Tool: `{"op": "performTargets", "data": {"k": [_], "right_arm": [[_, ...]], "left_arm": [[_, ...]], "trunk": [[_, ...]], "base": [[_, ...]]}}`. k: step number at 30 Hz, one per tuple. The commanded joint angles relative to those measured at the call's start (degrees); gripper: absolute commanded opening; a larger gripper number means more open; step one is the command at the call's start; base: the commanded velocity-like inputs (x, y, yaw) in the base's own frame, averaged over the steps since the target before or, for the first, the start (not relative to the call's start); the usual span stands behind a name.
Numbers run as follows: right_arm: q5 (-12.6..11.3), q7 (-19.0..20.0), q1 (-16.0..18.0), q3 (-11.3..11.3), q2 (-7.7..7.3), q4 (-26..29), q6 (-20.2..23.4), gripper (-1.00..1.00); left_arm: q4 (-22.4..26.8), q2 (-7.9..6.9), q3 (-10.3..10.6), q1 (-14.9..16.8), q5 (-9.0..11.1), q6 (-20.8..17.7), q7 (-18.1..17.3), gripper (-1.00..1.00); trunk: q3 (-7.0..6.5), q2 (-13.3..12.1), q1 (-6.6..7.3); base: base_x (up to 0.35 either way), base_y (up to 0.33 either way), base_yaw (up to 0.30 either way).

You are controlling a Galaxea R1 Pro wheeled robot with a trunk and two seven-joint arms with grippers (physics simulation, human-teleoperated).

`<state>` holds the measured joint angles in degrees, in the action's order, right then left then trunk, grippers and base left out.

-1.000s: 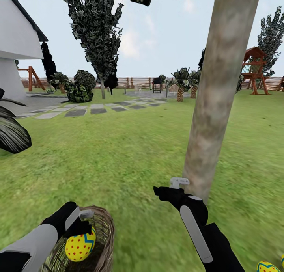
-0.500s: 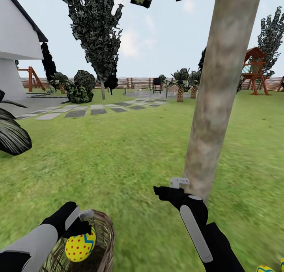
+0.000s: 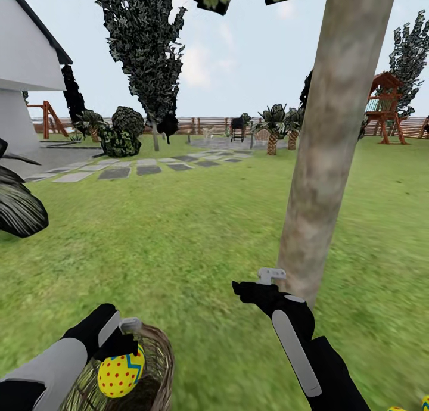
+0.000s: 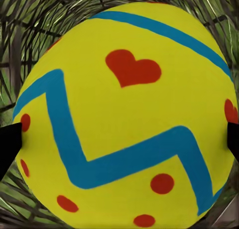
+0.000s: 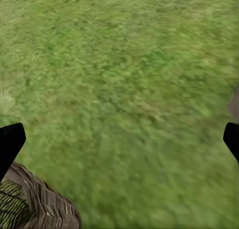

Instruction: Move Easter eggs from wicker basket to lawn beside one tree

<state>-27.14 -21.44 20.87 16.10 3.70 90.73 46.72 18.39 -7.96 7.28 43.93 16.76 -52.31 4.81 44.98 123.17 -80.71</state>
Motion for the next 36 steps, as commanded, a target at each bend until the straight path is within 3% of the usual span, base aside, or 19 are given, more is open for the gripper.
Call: {"op": "performTargets", "data": {"k": [1,36], "right_arm": [[-0.6,-0.6,0.0,0.0,0.0,0.1,0.1,1.0],[-0.6,-0.6,0.0,0.0,-0.01,0.1,0.1,1.0]], "left_arm": [[0.1,-0.04,0.3,0.0,0.6,-0.2,0.5,-1.0],[0.2,0.4,0.6,0.0,0.6,-0.3,0.5,-1.0]], "trunk": [[-0.12,-0.4,0.23],[-6.41,-14.4,7.92]], "base": [[0.0,0.0,0.0],[0.0,0.0,0.0]]}}
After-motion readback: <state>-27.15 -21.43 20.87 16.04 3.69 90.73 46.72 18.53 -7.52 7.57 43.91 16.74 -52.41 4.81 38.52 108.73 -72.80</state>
